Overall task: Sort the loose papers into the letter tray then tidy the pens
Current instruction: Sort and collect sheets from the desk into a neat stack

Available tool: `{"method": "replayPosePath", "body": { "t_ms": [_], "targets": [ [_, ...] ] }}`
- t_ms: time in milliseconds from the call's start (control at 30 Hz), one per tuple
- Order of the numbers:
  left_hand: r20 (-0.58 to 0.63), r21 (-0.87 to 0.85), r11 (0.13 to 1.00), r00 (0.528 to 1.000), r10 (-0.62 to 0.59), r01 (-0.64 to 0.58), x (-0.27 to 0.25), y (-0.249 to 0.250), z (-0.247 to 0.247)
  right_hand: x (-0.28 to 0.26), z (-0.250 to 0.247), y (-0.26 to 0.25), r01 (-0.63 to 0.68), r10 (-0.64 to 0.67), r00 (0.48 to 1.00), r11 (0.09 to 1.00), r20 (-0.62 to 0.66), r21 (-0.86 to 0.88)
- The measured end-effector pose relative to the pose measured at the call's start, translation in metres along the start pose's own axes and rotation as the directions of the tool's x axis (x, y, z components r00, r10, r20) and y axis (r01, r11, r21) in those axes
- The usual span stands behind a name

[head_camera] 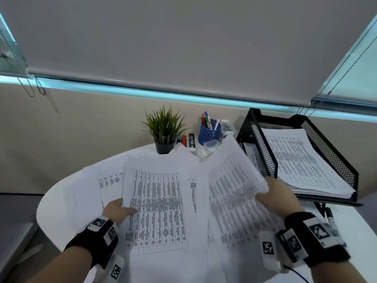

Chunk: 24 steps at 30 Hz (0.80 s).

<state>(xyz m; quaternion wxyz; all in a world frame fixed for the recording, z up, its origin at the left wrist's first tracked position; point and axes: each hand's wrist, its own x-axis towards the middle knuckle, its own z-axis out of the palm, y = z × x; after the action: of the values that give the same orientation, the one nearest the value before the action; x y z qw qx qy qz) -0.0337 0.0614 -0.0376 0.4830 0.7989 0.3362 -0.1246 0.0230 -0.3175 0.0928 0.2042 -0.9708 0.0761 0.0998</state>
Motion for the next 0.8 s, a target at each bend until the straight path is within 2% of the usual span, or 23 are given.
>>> {"method": "replayPosePath", "body": {
  "t_ms": [100, 267, 333, 433, 500, 533, 567, 600, 633, 667, 700, 733, 800],
  "targets": [
    [0.061, 0.013, 1.0, 0.998, 0.019, -0.019, -0.003, 0.003, 0.004, -0.016, -0.038, -0.02, 0.071, -0.066, 0.989, 0.997, -0.136, 0.031],
    [0.086, 0.007, 0.997, 0.993, 0.077, -0.078, -0.011, 0.013, 0.02, -0.042, -0.076, -0.056, 0.256, -0.192, 0.925, 0.952, -0.329, 0.166],
    [0.099, 0.001, 0.996, 0.991, 0.085, -0.086, -0.012, 0.017, 0.027, -0.05, -0.079, -0.067, 0.333, -0.219, 0.908, 0.895, -0.357, 0.298],
    [0.126, -0.023, 0.997, 0.989, 0.082, -0.079, -0.013, 0.022, 0.036, -0.049, -0.071, -0.079, 0.385, -0.234, 0.915, 0.755, -0.33, 0.531],
    [0.133, -0.016, 0.997, 0.988, 0.083, -0.082, -0.013, 0.023, 0.038, -0.04, -0.057, -0.08, 0.326, -0.196, 0.945, 0.658, -0.264, 0.679],
    [0.088, -0.036, 0.996, 0.992, 0.09, -0.087, -0.012, 0.024, 0.037, -0.035, -0.047, -0.078, 0.272, -0.167, 0.962, 0.617, -0.215, 0.738],
    [0.026, -0.087, 0.99, 0.993, 0.113, -0.11, -0.007, 0.023, 0.038, -0.03, -0.036, -0.076, 0.217, -0.141, 0.976, 0.587, -0.165, 0.78],
    [0.059, -0.173, 0.981, 0.993, 0.102, -0.09, -0.009, 0.026, 0.035, -0.026, -0.023, -0.074, 0.163, -0.118, 0.986, 0.572, -0.116, 0.804],
    [0.001, -0.192, 0.963, 0.981, 0.192, -0.188, -0.007, 0.025, 0.035, -0.023, -0.008, -0.07, 0.113, -0.102, 0.993, 0.571, -0.066, 0.813],
    [0.051, -0.185, 0.977, 0.992, 0.117, -0.106, -0.006, 0.025, 0.036, -0.021, 0.007, -0.066, 0.066, -0.091, 0.996, 0.584, -0.015, 0.809],
    [0.044, -0.263, 0.965, 0.999, 0.015, -0.003, -0.008, 0.028, 0.035, -0.019, 0.023, -0.061, 0.017, -0.076, 0.996, 0.614, 0.037, 0.789],
    [0.048, -0.15, 0.989, 0.999, -0.003, 0.01, -0.006, 0.024, 0.037, -0.018, 0.039, -0.055, -0.035, -0.054, 0.994, 0.654, 0.093, 0.756],
    [0.085, -0.076, 0.996, 0.995, -0.044, 0.051, 0.0, 0.021, 0.039, -0.015, 0.07, -0.041, -0.143, 0.011, 0.98, 0.726, 0.197, 0.673]
  ]
}}
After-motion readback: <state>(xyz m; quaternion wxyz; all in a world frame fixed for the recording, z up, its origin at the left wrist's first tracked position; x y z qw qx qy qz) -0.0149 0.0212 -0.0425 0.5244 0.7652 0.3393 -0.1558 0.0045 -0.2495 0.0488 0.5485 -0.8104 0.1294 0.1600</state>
